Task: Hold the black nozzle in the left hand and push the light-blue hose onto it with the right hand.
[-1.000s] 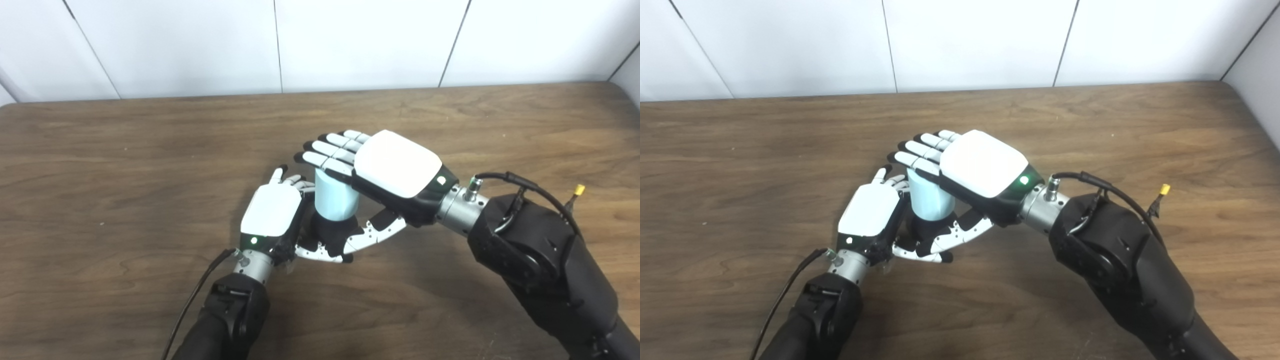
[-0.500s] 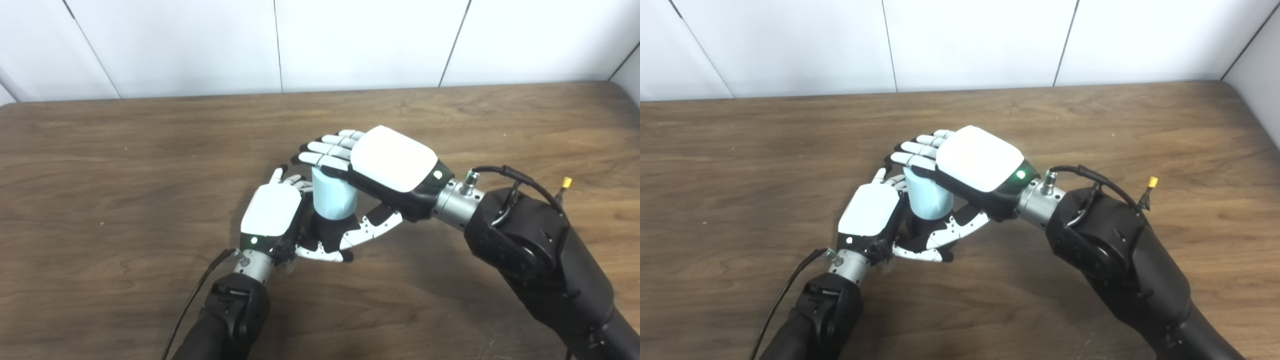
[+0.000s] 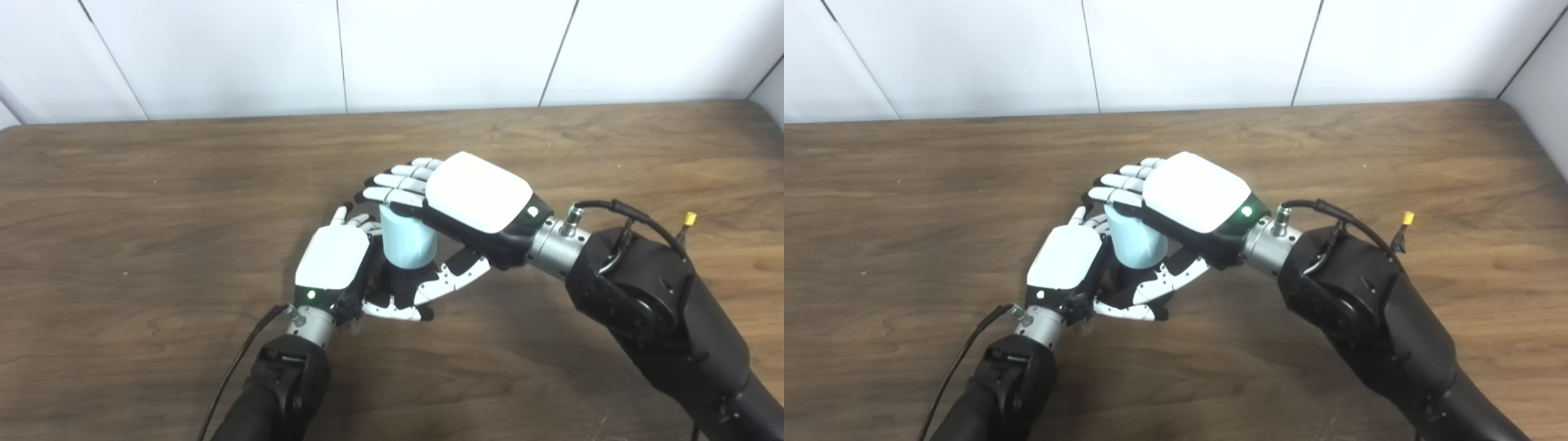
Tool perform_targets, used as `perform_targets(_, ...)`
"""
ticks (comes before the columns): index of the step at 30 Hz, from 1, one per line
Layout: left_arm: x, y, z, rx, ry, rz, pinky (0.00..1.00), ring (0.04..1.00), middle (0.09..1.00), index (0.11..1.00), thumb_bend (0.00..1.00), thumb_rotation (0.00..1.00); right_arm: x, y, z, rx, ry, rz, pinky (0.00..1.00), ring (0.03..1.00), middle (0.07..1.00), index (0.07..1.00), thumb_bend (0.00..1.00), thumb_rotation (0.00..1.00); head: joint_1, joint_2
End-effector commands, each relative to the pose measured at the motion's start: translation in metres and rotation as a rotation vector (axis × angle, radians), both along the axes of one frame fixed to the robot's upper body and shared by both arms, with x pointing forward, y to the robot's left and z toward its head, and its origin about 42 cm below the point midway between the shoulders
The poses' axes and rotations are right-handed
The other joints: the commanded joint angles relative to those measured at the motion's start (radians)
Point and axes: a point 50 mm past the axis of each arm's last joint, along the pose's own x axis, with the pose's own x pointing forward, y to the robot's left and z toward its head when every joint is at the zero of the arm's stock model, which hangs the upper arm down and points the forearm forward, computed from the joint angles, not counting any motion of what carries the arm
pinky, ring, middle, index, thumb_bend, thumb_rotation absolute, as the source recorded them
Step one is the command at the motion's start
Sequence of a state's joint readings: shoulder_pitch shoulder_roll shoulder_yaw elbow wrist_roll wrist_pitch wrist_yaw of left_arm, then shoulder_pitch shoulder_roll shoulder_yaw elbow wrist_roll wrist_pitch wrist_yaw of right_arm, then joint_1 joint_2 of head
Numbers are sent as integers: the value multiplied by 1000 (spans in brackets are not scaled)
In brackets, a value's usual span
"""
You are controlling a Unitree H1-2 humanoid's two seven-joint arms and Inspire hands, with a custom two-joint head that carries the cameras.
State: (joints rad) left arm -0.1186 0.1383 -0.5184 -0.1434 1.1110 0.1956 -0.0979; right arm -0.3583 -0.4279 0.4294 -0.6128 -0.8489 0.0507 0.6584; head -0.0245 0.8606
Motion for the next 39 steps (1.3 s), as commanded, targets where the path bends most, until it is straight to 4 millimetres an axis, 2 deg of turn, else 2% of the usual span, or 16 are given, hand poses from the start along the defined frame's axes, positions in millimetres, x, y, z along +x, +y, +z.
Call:
perform_targets(1, -6, -4, -5, 15, 53, -22, 1000, 867, 759, 484, 523, 53, -6, -8, -42, -184, 222, 3, 879, 894, 893, 881, 592, 816, -1, 2)
perform_targets(9, -5, -4, -6, 28, 51, -21, 1000, 866, 761, 484, 524, 53, -15, -16, -47, -207, 232, -12, 878, 892, 894, 880, 600, 844, -3, 1)
perform_targets(18, -6, -4, -5, 28, 44, -23, 1000, 861, 758, 484, 523, 53, -20, -12, -52, -216, 258, -18, 904, 905, 903, 896, 615, 876, -1, 6)
perform_targets(30, -6, -5, -5, 26, 52, -19, 1000, 865, 760, 484, 524, 53, -22, -9, -56, -217, 293, -17, 911, 918, 922, 908, 613, 835, -1, 7)
perform_targets(39, -6, -5, -4, 21, 45, -22, 1000, 862, 758, 484, 523, 52, -20, -5, -64, -218, 313, -5, 907, 917, 920, 910, 620, 841, -1, 7)
